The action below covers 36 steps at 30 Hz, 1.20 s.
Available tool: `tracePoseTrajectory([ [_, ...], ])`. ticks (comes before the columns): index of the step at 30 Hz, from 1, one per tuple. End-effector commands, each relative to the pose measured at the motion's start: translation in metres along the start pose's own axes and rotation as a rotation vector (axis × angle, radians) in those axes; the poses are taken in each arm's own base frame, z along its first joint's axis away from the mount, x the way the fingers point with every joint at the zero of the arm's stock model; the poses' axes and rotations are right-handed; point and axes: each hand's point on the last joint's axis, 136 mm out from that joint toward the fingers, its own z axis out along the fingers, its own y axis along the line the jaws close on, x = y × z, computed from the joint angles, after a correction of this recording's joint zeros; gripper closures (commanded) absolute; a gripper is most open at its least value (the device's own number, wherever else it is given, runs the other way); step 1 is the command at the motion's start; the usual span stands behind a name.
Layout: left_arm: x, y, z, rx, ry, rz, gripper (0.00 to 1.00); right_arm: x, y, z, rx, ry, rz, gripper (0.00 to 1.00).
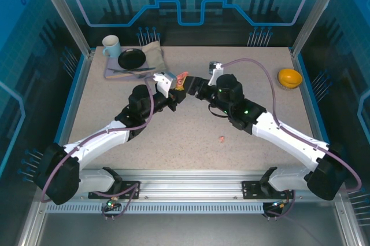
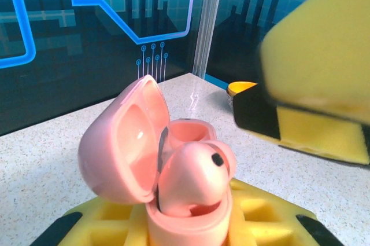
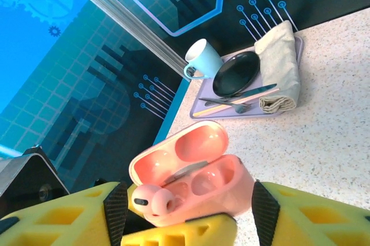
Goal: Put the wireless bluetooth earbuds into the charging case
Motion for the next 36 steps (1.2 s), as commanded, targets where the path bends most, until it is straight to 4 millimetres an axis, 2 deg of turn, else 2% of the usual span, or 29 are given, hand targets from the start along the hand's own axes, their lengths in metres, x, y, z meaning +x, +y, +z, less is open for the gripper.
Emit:
tracePoseTrajectory([
  [1, -0.035, -0.014, -0.007, 0.049, -0.097, 0.054, 1.0, -0.009, 0.003, -0.014, 0.02, 0.035, -0.028, 0.39],
  [4, -0.032, -0.016, -0.009, 0.066, -0.084, 0.059, 1.0, -0.006, 0.01, -0.019, 0.032, 0.111, -0.101, 0.38],
  [9, -0.029, -0.02, -0.013, 0.092, -0.07, 0.057, 1.0, 0.012, 0.018, -0.027, 0.017, 0.291, -0.281, 0.35],
  [13, -0.029, -0.021, -0.014, 0.104, -0.065, 0.059, 1.0, 0.02, 0.013, -0.035, 0.025, 0.345, -0.338, 0.32],
  [19, -0.028, -0.024, -0.014, 0.121, -0.059, 0.063, 1.0, 0.03, 0.006, -0.033, 0.041, 0.398, -0.359, 0.29],
  [25, -0.025, -0.029, -0.017, 0.145, -0.048, 0.065, 1.0, 0.029, 0.003, -0.028, 0.053, 0.385, -0.356, 0.29],
  [36, -0.018, -0.033, -0.017, 0.173, -0.032, 0.06, 1.0, 0.012, 0.003, -0.017, 0.057, 0.338, -0.315, 0.3],
])
